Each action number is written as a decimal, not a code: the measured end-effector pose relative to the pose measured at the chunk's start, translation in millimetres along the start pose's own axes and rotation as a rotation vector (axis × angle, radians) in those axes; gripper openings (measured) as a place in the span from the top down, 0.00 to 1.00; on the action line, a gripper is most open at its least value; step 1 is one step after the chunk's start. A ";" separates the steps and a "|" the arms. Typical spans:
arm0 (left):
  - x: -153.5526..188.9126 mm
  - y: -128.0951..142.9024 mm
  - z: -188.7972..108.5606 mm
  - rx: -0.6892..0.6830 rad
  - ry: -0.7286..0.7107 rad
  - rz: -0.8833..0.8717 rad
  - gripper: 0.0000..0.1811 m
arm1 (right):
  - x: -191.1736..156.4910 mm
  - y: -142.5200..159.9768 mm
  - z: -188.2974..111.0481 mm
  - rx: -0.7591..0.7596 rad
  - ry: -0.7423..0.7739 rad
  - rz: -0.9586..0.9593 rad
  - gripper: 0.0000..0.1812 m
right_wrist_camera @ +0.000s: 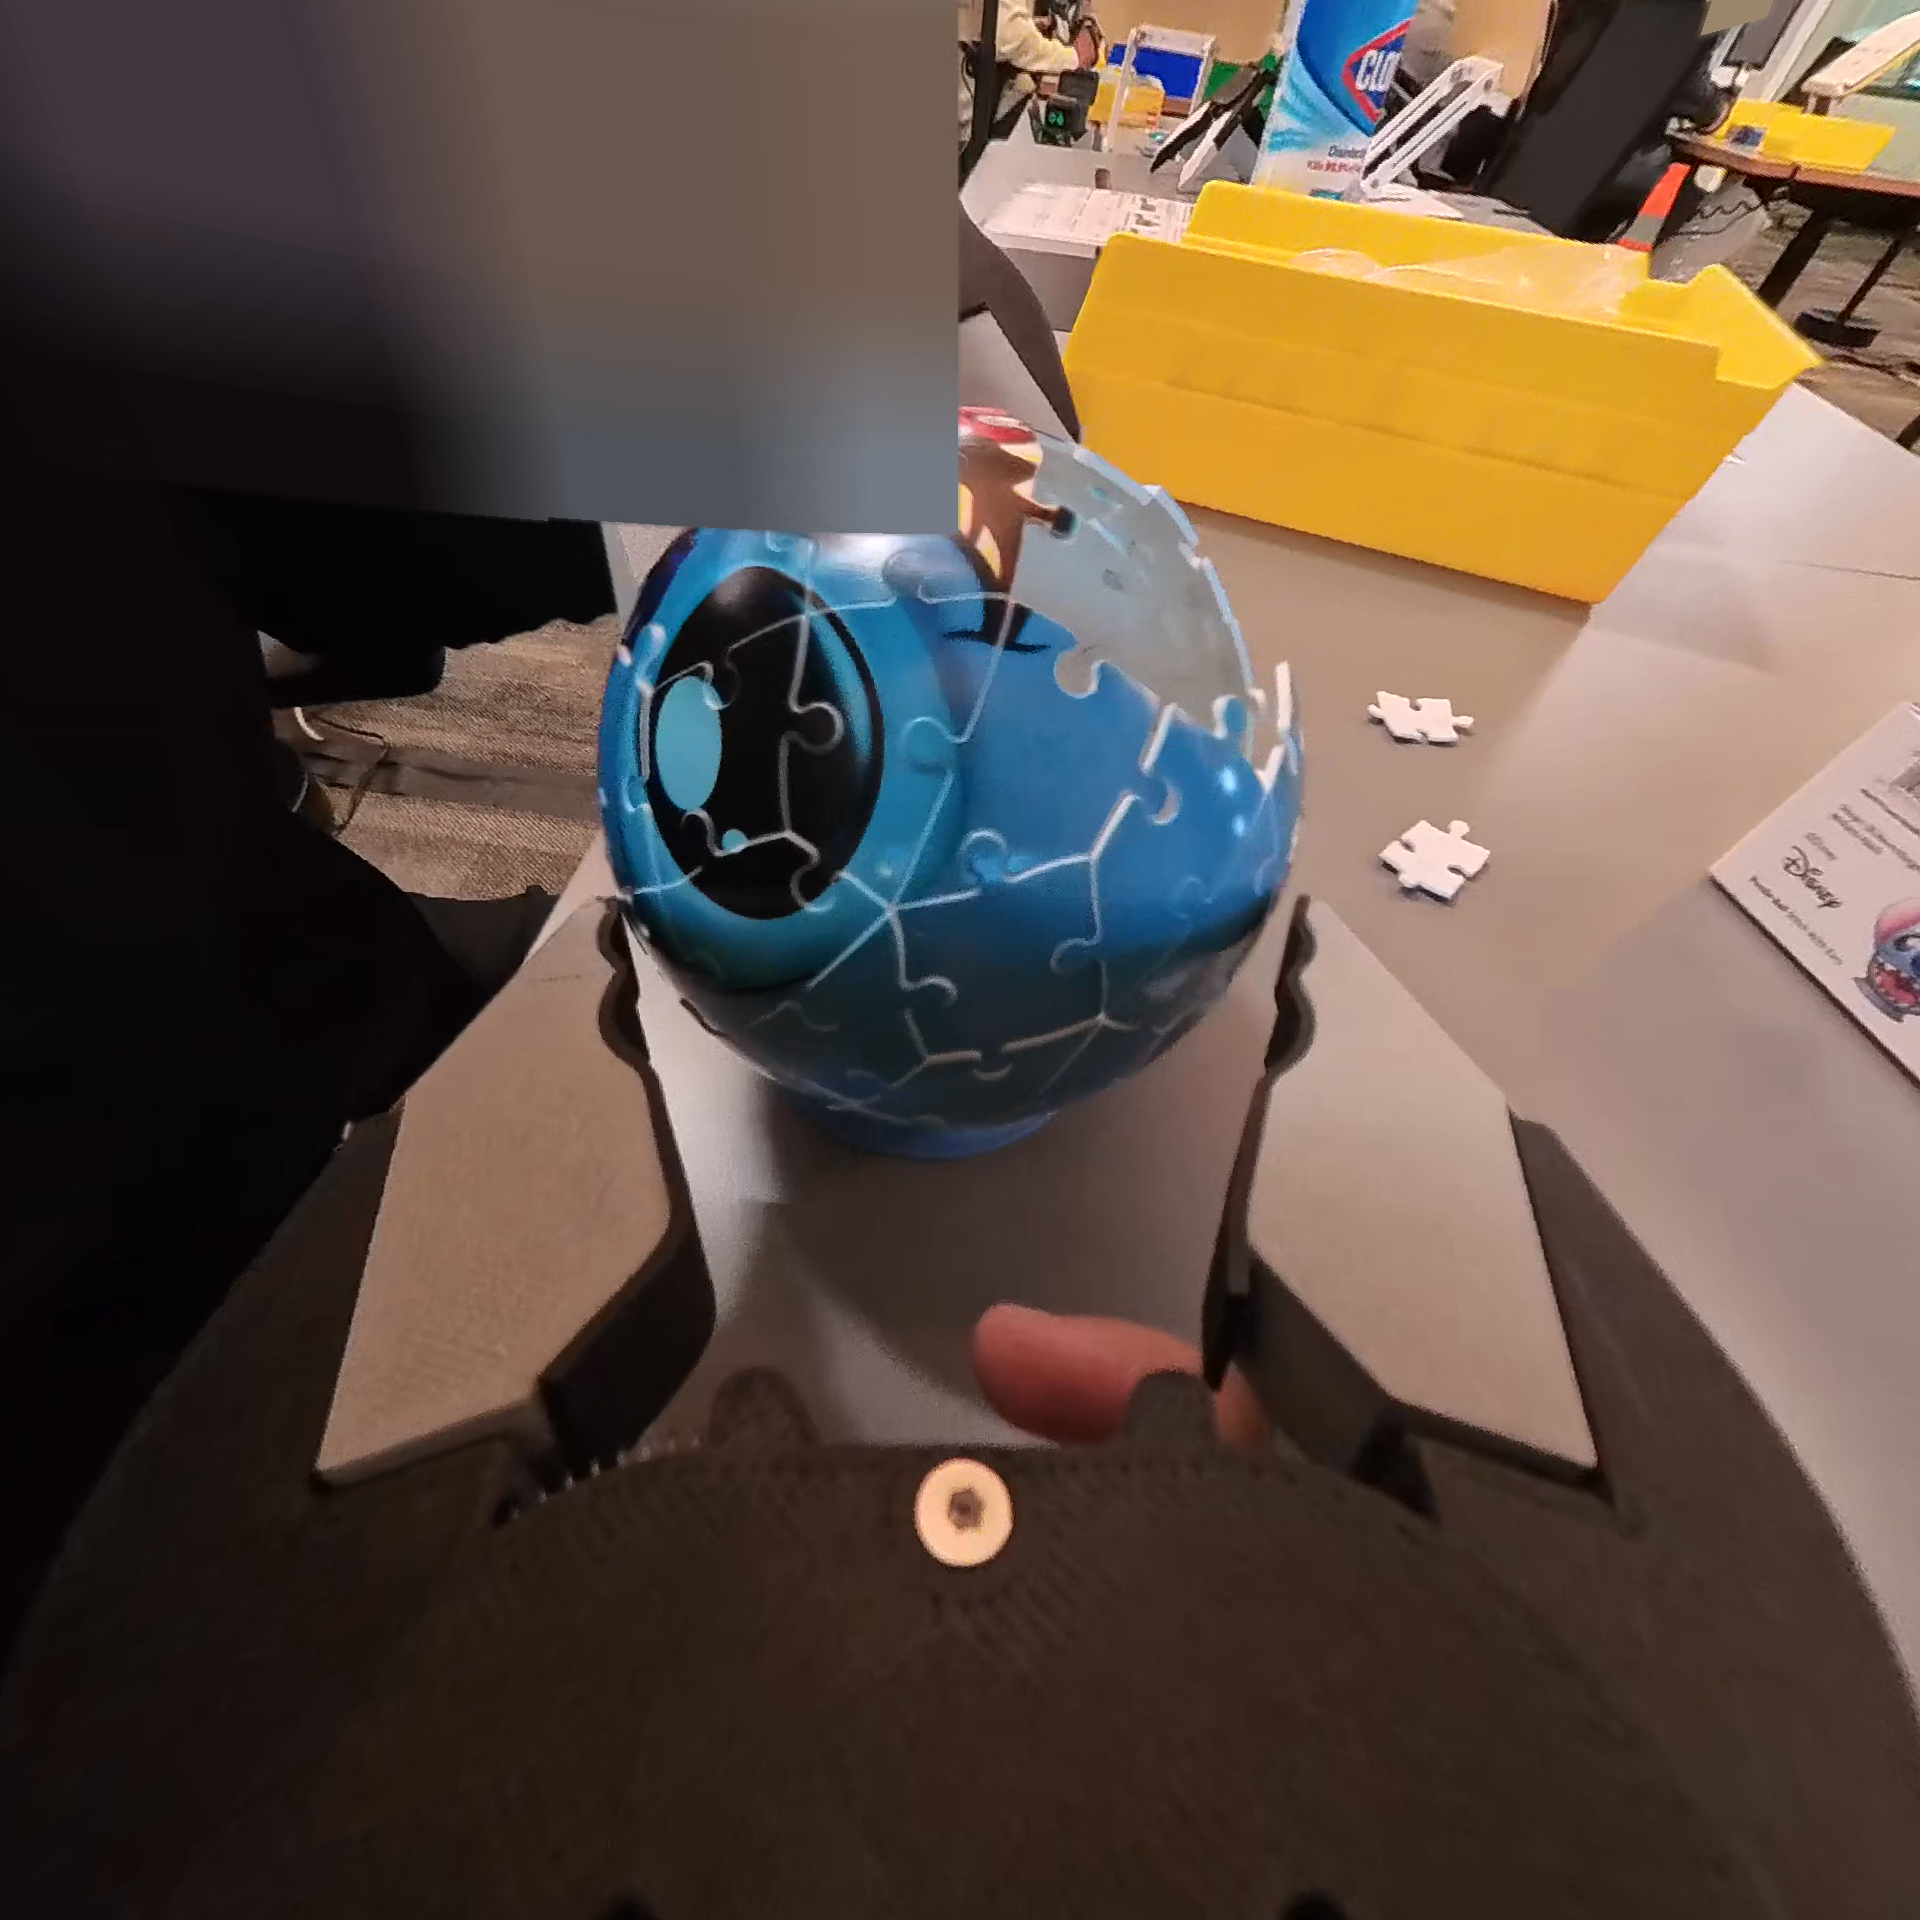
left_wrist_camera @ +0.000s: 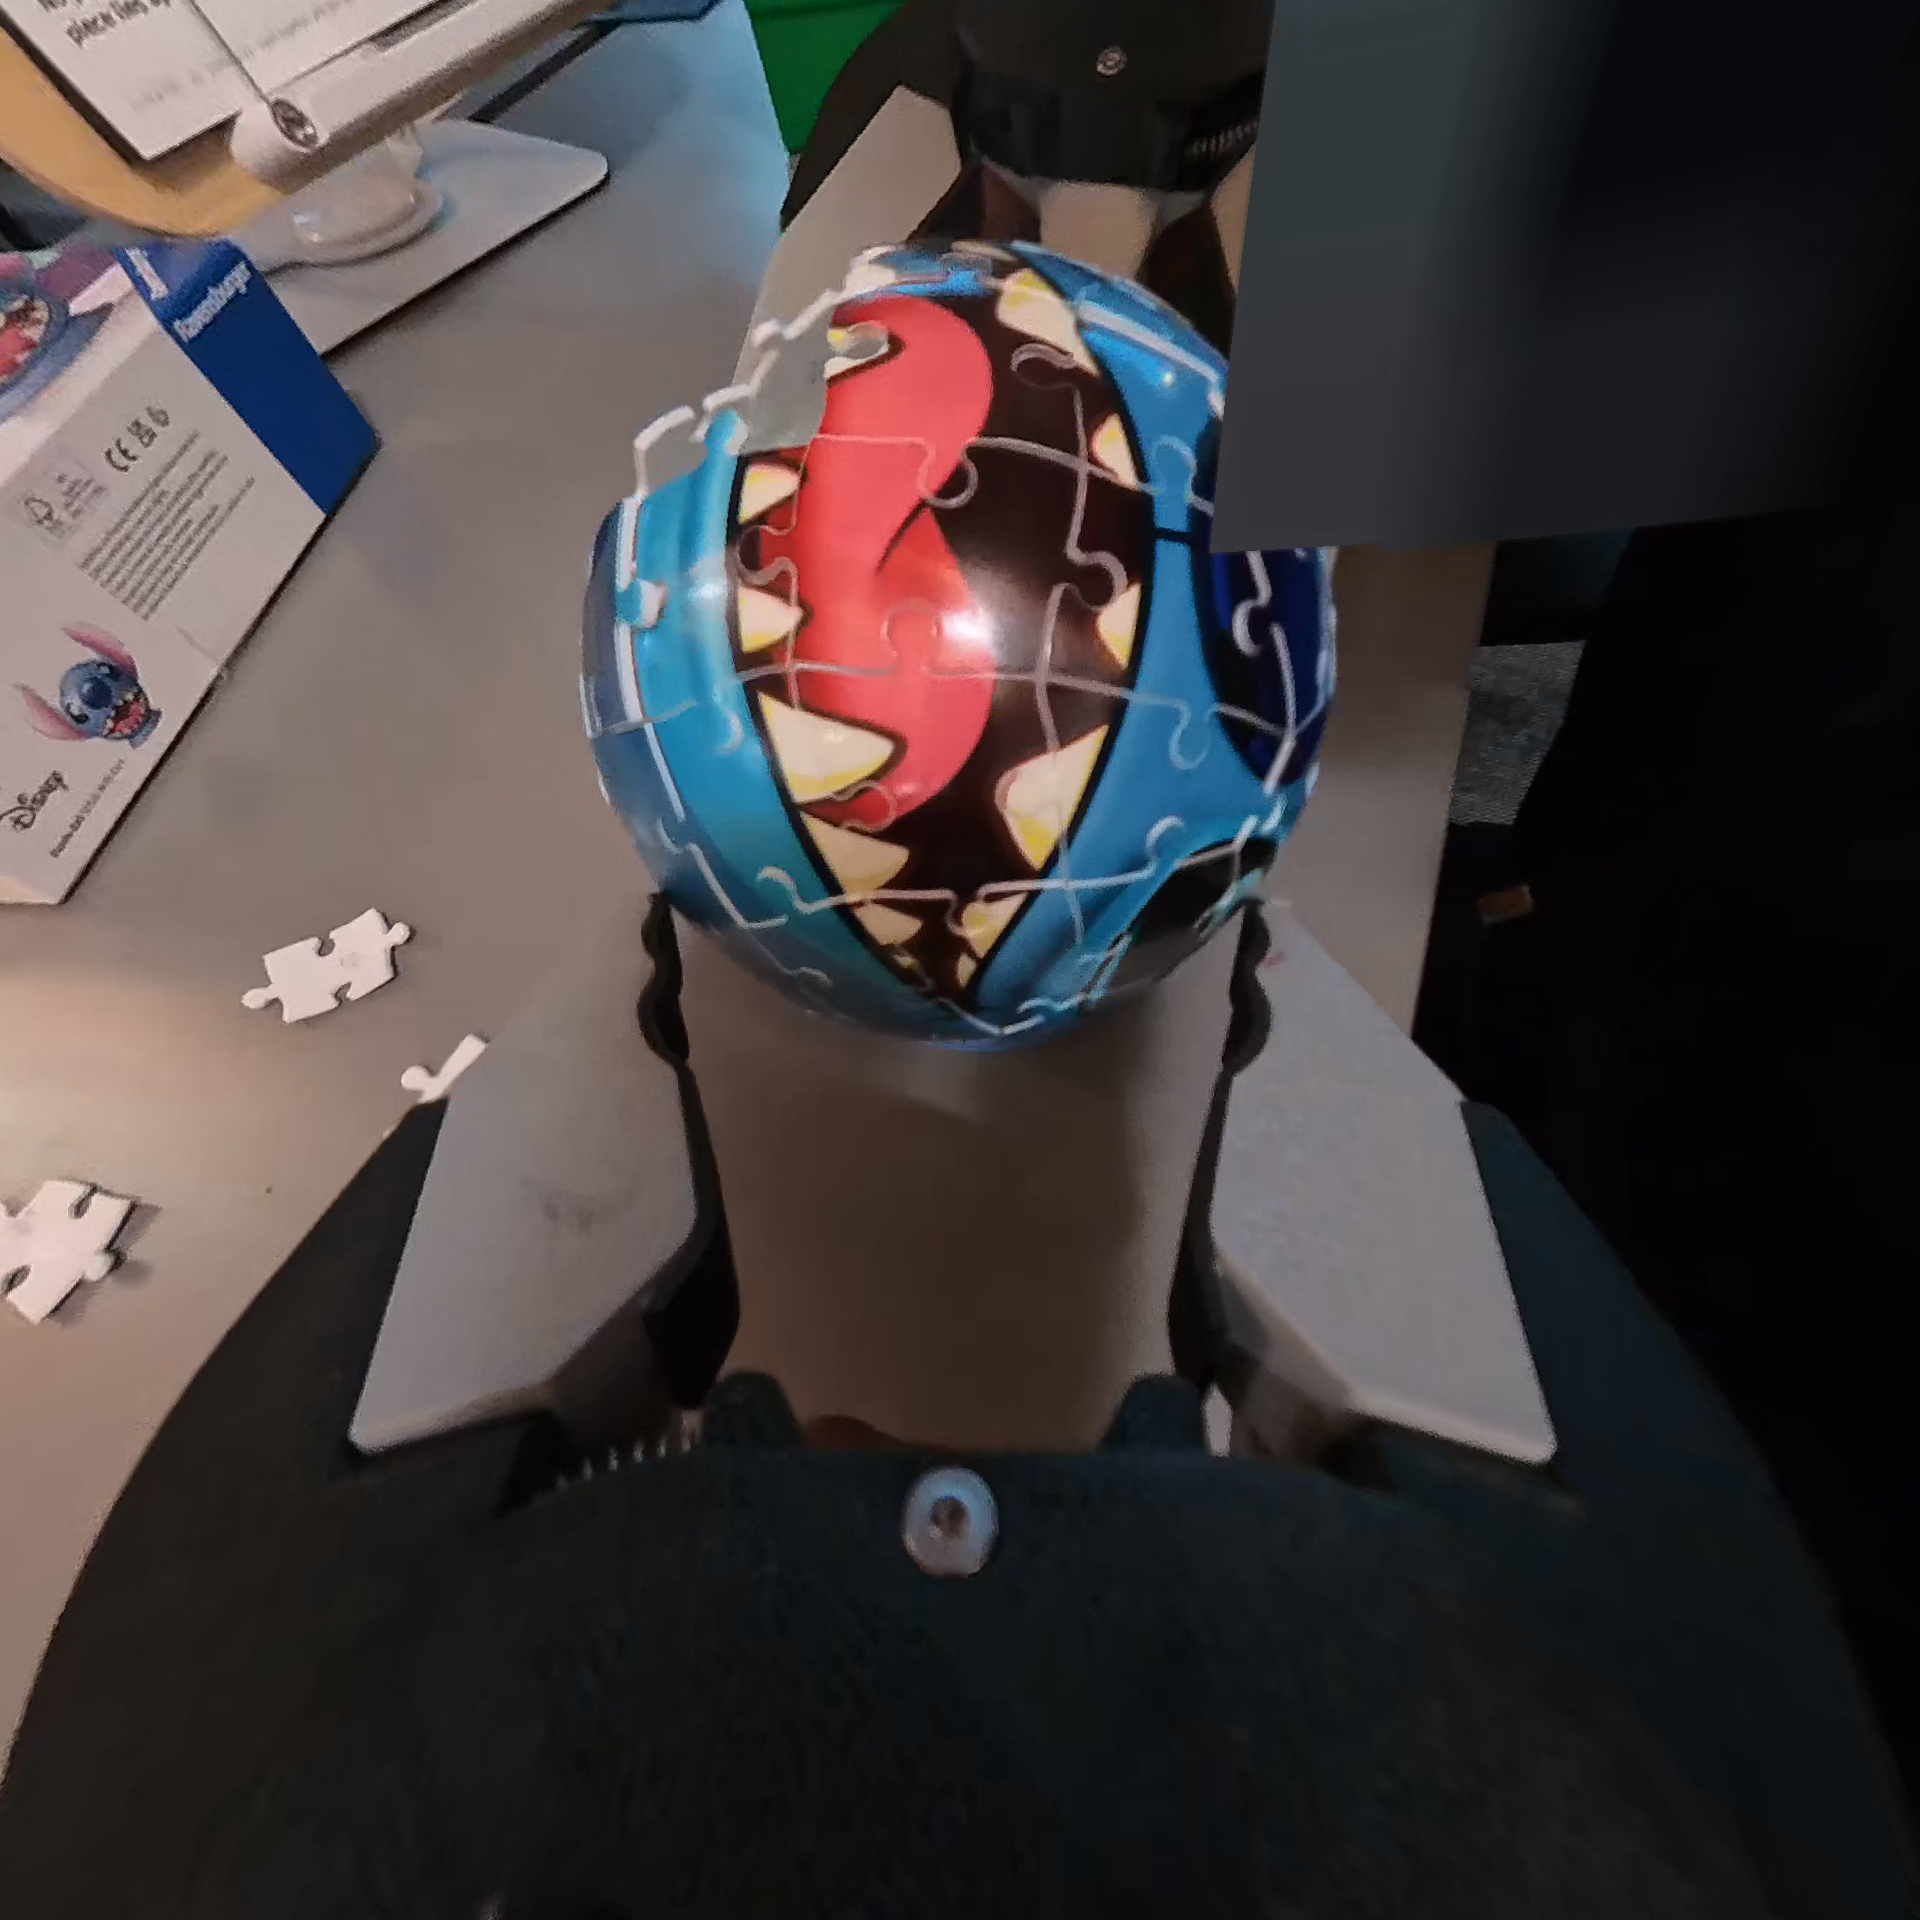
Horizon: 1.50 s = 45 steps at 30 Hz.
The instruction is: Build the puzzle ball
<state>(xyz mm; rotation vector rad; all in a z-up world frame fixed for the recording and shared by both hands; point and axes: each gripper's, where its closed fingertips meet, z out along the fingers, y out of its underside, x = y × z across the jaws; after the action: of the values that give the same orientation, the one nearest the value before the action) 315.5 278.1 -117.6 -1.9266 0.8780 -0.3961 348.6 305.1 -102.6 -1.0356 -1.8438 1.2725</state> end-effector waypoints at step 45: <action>-90.1 -45.7 -70.1 0.073 -0.181 0.002 0.67 | 36.1 -37.4 -71.3 0.144 0.153 -0.097 0.44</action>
<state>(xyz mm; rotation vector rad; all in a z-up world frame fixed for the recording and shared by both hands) 230.5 312.0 -35.6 -1.8614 0.7371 -0.2444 383.6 359.1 -42.3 -0.9287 -1.6427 1.2151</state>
